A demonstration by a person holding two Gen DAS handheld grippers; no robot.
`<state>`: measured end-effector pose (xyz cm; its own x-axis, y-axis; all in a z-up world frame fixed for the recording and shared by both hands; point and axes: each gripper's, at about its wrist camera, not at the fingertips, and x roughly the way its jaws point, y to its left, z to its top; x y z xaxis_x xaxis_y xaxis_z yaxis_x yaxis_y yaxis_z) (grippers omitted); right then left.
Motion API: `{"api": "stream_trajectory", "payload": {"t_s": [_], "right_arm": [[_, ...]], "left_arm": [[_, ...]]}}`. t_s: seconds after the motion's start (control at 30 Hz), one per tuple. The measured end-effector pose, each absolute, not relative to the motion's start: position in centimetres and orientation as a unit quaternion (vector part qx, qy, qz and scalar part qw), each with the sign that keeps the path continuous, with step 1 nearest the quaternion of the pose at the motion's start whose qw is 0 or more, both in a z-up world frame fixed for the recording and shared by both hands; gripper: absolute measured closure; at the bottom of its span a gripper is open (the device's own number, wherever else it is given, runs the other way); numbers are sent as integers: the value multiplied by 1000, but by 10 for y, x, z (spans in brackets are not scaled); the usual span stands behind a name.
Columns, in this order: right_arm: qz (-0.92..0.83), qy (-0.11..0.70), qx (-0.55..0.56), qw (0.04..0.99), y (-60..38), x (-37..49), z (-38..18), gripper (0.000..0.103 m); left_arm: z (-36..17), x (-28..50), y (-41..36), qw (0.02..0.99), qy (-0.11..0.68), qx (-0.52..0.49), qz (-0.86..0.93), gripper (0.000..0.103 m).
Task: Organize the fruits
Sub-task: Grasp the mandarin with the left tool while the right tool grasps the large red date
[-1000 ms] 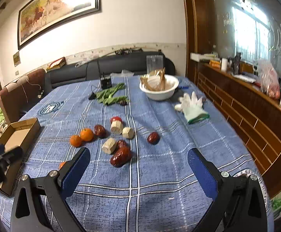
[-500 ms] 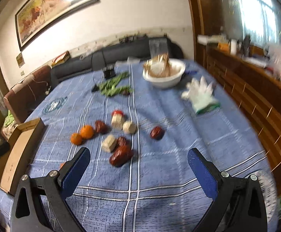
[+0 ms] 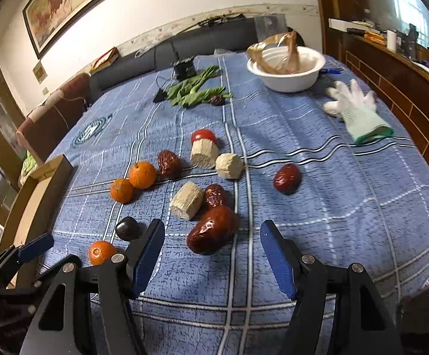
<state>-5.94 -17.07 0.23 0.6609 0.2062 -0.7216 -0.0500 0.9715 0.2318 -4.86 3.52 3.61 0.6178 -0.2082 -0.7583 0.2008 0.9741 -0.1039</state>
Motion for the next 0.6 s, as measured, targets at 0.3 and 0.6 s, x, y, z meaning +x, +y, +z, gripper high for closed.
{"api": "stream_trajectory", "payload": {"t_s": [0.3, 0.6], "right_arm": [[67, 421, 90, 900, -166, -46, -10, 34], [61, 427, 84, 898, -163, -40, -16, 42]], "left_arm": [[17, -31, 18, 881, 452, 6, -140, 43], [12, -32, 15, 880, 454, 12, -138, 43]]}}
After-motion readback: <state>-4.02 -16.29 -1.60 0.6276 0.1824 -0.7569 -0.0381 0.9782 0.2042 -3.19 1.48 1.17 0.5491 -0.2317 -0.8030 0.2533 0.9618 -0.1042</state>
